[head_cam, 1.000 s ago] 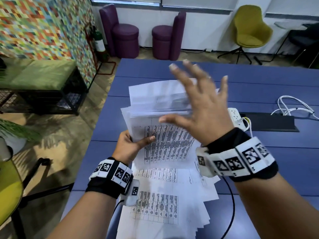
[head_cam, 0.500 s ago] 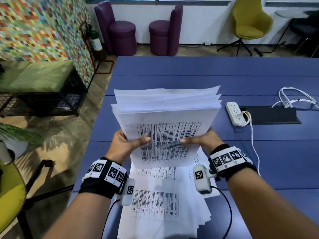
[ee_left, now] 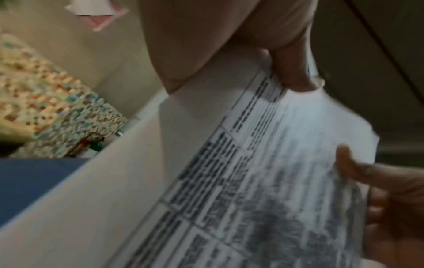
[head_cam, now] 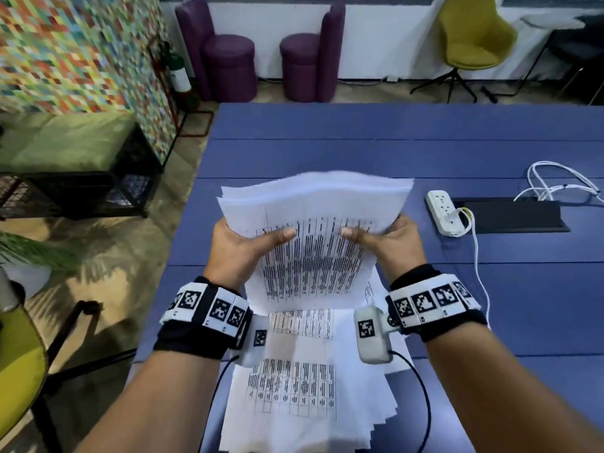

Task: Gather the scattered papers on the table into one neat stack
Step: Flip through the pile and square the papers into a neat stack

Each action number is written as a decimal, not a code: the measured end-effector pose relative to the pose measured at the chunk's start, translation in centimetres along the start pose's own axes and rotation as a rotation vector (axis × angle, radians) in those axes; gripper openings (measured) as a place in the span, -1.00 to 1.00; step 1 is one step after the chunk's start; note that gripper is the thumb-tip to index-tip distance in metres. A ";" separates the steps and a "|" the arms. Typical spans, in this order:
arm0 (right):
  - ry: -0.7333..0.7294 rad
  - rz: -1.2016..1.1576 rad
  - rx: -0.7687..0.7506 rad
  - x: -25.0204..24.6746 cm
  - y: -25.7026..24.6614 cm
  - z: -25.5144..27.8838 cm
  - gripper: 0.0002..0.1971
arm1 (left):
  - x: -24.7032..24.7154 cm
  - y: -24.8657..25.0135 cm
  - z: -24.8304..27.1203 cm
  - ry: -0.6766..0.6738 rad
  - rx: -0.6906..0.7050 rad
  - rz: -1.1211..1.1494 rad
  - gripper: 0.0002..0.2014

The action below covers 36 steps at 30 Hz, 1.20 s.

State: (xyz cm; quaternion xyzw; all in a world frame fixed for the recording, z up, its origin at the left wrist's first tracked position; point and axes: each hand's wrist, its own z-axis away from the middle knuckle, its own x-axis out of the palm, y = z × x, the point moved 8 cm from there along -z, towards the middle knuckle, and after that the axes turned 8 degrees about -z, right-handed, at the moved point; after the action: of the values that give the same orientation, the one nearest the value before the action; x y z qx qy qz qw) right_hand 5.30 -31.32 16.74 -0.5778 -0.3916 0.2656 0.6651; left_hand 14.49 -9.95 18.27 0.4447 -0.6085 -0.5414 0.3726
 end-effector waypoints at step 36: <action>0.015 0.016 -0.128 0.1 -3.1 1.0 -0.41 | -0.9 1.3 -0.9 0.073 0.063 0.032 -0.47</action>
State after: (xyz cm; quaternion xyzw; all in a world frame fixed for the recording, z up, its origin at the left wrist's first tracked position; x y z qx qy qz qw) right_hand 4.26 -31.26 19.79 -0.6242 -0.3981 0.2410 0.6276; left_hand 15.46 -9.39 19.74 0.4659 -0.6184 -0.4993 0.3889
